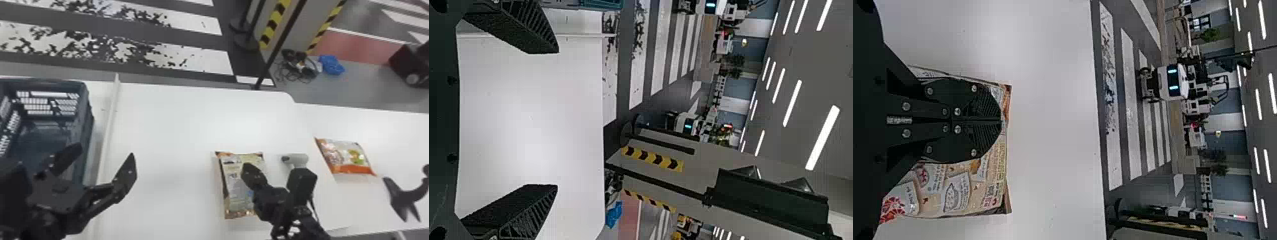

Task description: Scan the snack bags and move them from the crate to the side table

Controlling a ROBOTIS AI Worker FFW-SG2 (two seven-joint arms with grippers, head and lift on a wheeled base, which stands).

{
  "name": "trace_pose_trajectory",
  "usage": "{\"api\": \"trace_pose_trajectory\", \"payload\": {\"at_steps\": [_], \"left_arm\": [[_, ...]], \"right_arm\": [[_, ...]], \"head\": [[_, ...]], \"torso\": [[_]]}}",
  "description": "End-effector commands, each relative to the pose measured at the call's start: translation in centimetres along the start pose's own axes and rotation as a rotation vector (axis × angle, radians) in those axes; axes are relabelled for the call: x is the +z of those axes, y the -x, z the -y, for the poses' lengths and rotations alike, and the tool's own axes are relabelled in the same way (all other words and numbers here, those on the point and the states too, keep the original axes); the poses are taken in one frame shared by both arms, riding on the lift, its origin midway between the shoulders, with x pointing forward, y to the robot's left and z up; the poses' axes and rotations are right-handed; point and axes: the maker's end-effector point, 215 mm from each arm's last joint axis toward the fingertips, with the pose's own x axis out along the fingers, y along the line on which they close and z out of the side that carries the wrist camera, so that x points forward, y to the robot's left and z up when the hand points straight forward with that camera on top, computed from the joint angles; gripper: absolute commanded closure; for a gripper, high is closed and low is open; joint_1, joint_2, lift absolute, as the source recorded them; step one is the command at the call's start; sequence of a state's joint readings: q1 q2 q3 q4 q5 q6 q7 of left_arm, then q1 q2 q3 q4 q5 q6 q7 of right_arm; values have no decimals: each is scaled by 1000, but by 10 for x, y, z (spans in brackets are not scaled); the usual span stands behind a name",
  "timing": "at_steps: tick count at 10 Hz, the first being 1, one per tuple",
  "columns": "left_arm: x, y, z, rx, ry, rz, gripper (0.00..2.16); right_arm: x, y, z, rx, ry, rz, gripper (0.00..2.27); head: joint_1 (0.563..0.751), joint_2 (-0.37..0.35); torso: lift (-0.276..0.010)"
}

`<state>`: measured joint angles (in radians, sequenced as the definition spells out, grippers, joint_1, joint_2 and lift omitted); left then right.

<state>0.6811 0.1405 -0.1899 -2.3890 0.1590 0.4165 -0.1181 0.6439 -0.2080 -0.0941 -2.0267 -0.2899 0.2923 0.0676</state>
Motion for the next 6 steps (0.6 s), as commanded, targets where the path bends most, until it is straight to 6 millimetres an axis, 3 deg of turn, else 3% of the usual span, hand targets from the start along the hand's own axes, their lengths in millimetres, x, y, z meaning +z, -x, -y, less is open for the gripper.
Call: {"api": "trace_pose_trajectory", "payload": {"at_steps": [1,4,6], "left_arm": [[-1,0,0,-1,-1,-1,19],[-1,0,0,-1,-4,-2,19],[-1,0,-1,-1,-6,-3,19]], "right_arm": [[-12,-5,3,-11,10,6,2246],[-31,-16,16,-42,19,20,2246],[-45,-29,35,-76,44,7,2246]], "head": [[695,-288],[695,-297],[695,-310]], "torso": [[-87],[-87],[-87]]}}
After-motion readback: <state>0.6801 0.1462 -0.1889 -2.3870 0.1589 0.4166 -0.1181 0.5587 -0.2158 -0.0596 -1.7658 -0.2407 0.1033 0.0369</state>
